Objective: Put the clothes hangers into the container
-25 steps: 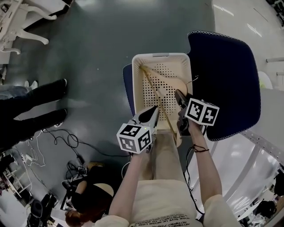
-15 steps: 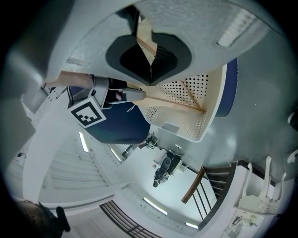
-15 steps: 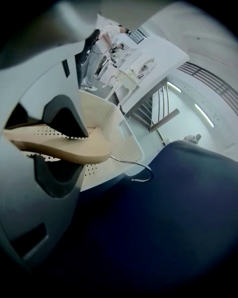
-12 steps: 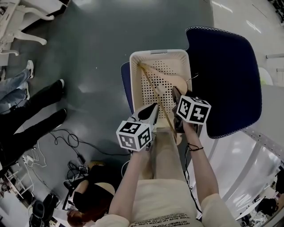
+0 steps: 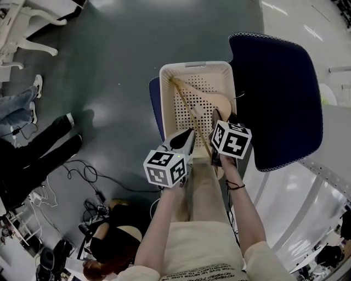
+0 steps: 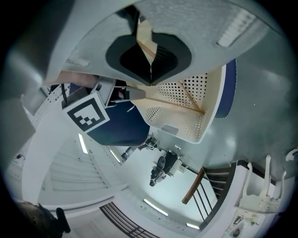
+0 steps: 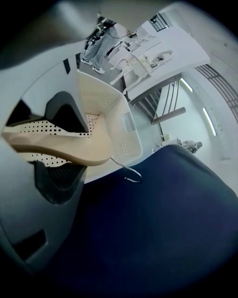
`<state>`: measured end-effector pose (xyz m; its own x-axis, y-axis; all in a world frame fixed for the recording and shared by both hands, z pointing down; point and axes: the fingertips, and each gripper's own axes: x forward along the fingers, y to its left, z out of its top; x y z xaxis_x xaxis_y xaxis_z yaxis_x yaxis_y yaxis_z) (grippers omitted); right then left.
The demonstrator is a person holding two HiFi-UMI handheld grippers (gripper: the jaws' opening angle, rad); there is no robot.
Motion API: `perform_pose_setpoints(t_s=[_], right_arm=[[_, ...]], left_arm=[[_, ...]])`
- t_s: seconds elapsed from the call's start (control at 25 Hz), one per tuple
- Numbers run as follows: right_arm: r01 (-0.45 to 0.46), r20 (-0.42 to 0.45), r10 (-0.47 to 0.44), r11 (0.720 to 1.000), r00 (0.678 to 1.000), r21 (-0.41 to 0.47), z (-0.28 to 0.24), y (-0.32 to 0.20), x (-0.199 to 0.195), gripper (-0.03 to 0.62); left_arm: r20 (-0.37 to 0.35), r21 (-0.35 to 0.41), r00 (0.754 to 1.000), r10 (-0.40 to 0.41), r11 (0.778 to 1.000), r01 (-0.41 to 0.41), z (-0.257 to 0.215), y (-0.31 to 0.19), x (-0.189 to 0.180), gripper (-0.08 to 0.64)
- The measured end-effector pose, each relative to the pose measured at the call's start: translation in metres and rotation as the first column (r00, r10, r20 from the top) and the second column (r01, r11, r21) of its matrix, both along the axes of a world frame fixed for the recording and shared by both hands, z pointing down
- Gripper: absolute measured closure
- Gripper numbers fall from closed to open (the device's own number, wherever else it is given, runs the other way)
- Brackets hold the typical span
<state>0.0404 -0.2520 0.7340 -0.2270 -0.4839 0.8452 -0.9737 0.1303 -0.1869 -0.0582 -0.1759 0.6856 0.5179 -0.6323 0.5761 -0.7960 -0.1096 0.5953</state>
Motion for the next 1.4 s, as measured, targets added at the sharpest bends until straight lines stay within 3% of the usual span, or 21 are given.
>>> perform_pose_setpoints(t_s=[0.28,0.48,0.6,0.8,1.12,1.4], right_arm=[[-0.047,-0.031,0.048,0.999,0.998,0.010,-0.008,0.007,0.013,0.400],[-0.034,-0.031,0.036,0.999,0.999,0.036,-0.020,0.013,0.012,0.403],[-0.009,-0.019,0.010,0.999,1.000,0.049,-0.027,0.014,0.009,0.454],[0.104,0.024,-0.106,0.991,0.994,0.089,-0.052,0.013,-0.006,0.552],[0.295,0.141,-0.318,0.942,0.938,0.159,-0.109,0.028,-0.036,0.586],[0.305,0.249,-0.378,0.909,0.892,0.285,-0.179,0.023,-0.044,0.589]], left_arm=[[0.001,0.000,1.000,-0.005,1.000,0.005,0.001,0.001,0.000,0.537],[0.003,0.000,1.000,-0.002,1.000,0.002,-0.003,0.003,0.000,0.537],[0.006,0.016,1.000,0.002,1.000,-0.002,-0.010,0.001,-0.001,0.537],[0.017,0.079,1.000,0.010,0.997,-0.012,-0.038,-0.006,-0.007,0.537],[0.047,0.195,0.999,0.026,0.980,-0.035,-0.104,-0.005,-0.014,0.537],[0.103,0.328,0.994,0.023,0.943,-0.056,-0.169,-0.015,-0.022,0.537]])
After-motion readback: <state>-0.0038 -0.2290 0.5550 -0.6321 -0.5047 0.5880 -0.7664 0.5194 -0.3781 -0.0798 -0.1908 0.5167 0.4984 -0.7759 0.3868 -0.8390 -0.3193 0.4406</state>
